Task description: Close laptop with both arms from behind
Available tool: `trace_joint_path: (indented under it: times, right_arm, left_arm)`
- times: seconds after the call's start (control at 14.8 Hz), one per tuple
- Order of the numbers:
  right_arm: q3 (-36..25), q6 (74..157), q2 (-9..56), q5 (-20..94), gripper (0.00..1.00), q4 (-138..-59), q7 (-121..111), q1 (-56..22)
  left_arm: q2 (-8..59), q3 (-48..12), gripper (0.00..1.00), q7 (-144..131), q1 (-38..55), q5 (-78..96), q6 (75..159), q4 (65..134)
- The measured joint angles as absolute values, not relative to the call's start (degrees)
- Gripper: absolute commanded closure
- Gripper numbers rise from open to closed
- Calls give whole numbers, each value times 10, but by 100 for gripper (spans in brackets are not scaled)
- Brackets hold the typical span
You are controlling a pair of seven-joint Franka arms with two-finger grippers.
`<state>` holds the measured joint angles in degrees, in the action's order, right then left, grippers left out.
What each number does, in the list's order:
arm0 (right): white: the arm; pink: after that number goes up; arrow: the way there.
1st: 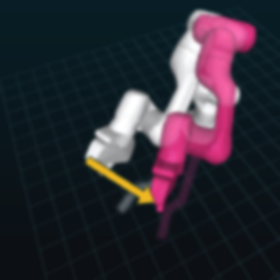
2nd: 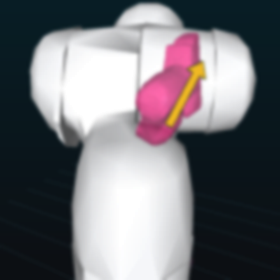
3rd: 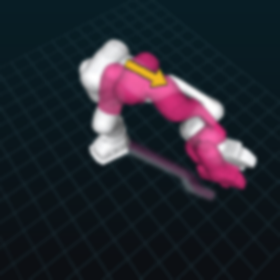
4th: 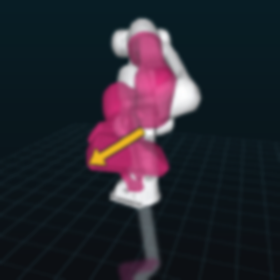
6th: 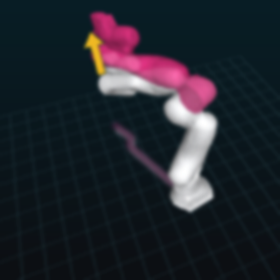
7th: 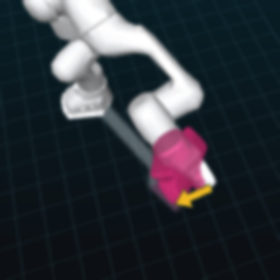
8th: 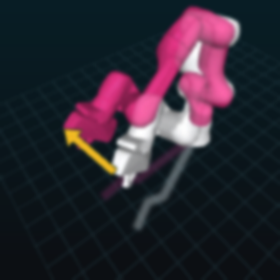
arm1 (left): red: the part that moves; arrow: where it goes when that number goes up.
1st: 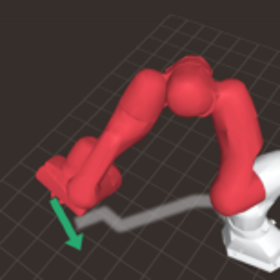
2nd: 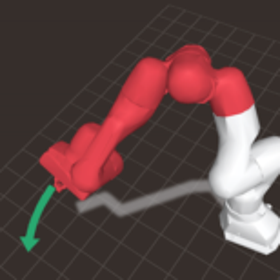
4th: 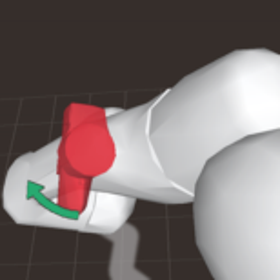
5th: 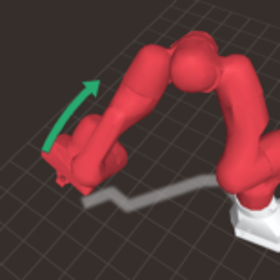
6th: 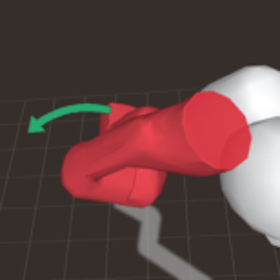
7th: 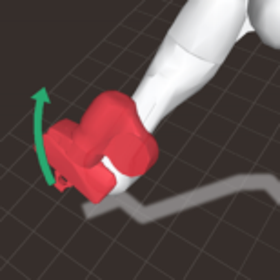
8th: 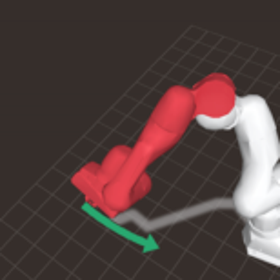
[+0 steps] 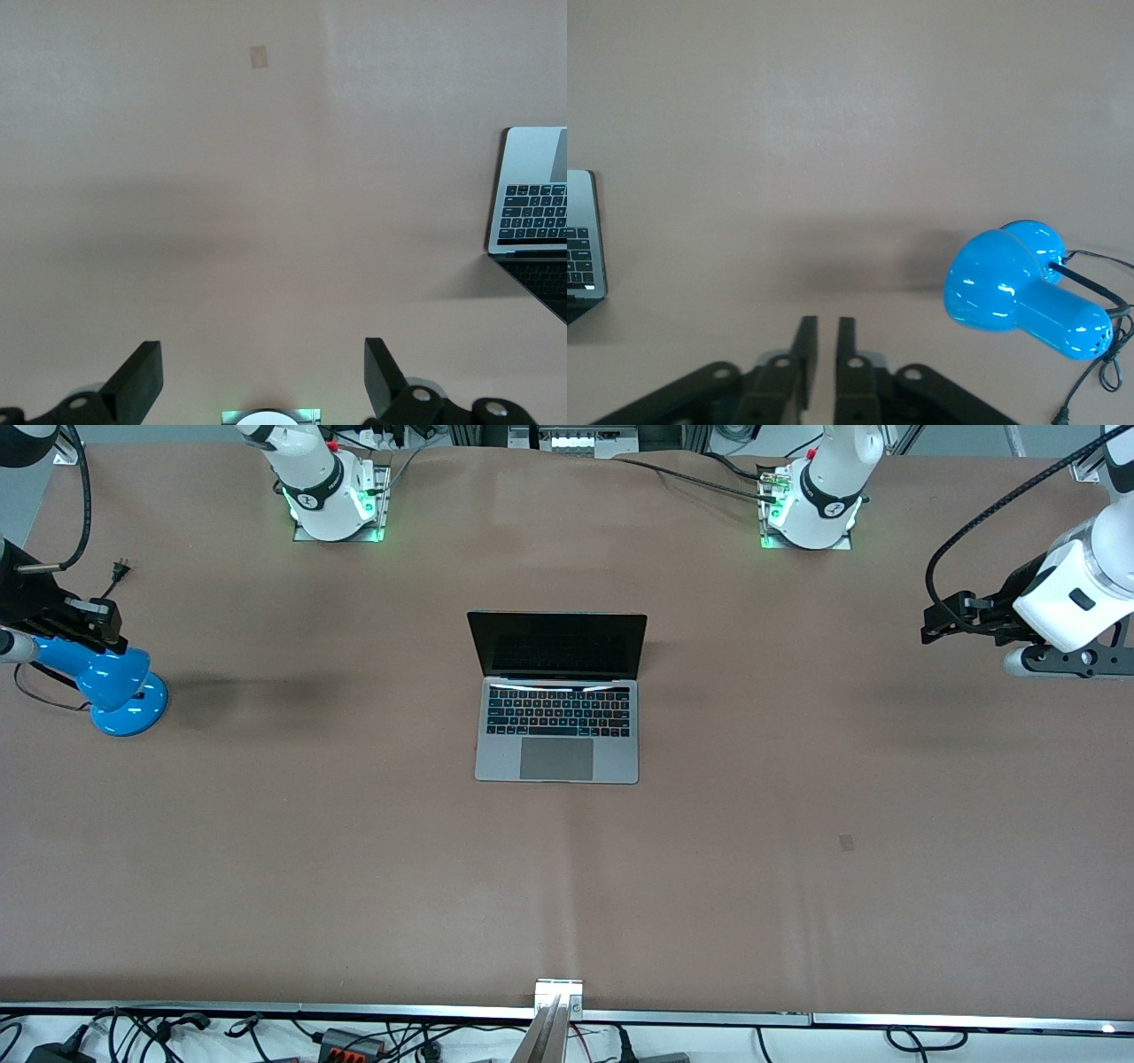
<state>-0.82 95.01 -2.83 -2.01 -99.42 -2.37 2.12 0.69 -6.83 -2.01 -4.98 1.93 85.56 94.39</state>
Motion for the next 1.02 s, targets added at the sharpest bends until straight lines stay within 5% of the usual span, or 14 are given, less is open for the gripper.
trace_joint_path:
  times: [0.41,0.47,0.61,0.68,1.02]
  right_arm:
    - [-6,943,-28,-19,100,-995,-24,20]
    - [-5,942,-28,-19,100,-995,-24,20]
    - [-4,940,-28,-19,100,-997,-24,20]
    - [-4,939,-28,-18,100,-998,-24,20]
    - [-2,937,-27,-16,100,-1000,-24,14]
  left_arm:
    - [7,-68,0,-20,-50,19,856,944]
    - [7,-68,11,-20,-50,19,856,944]
    - [7,-68,81,-20,-50,19,856,944]
    - [7,-69,99,-20,-50,19,856,944]
    - [6,-70,100,-20,-50,19,844,944]
